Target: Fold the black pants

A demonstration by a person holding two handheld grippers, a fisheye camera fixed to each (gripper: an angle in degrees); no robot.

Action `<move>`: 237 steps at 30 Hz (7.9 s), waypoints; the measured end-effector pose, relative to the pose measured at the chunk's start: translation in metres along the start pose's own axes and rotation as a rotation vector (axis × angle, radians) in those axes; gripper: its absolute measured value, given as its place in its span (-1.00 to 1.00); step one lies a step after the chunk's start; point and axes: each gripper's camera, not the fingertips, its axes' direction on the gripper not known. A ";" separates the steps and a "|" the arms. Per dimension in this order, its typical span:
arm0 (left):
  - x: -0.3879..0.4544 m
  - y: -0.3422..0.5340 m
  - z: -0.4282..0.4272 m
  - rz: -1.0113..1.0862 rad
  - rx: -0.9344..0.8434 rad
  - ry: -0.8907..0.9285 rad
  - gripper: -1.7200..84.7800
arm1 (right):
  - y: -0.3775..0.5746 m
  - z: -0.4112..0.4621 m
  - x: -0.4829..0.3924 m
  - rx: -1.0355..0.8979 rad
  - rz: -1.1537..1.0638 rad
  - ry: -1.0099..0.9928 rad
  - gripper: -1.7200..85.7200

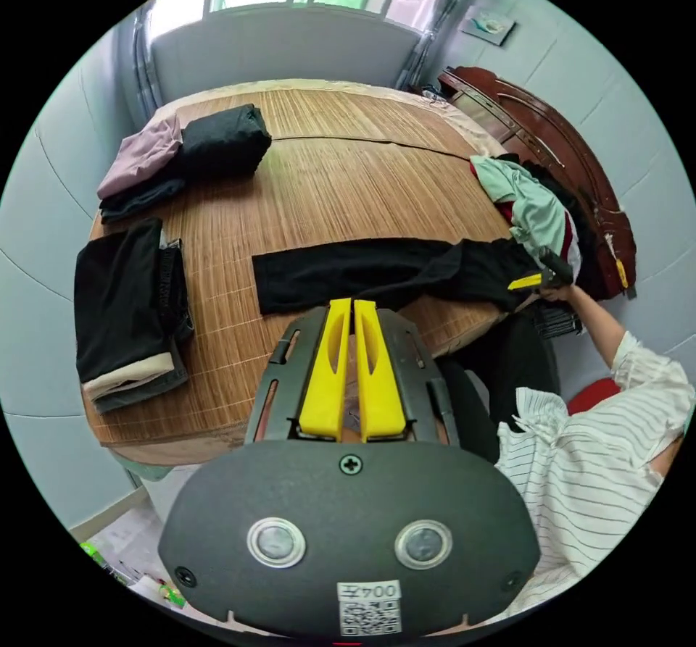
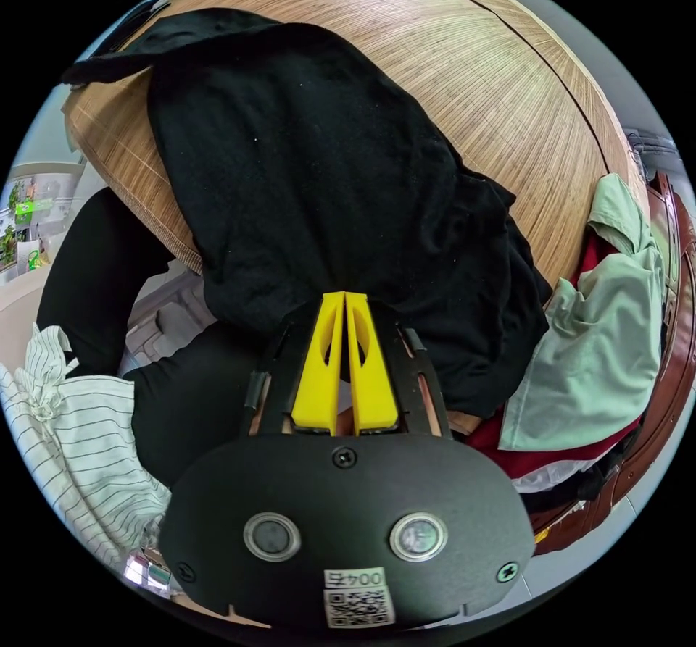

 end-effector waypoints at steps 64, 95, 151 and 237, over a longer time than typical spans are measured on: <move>-0.069 0.129 0.180 -0.329 0.142 -0.004 -0.96 | 0.236 0.038 0.010 0.225 0.053 -0.017 -0.97; -0.024 0.258 0.266 -0.446 0.104 -0.056 -0.96 | 0.123 -0.066 -0.342 0.797 -0.417 0.251 -0.89; -0.052 0.326 0.293 -0.477 0.158 0.076 -0.96 | -0.227 -0.096 -0.271 0.625 -0.475 -0.306 -0.82; 0.174 0.004 0.175 0.122 0.076 -0.094 -0.96 | 0.215 0.022 -0.043 0.569 0.272 -0.289 -0.97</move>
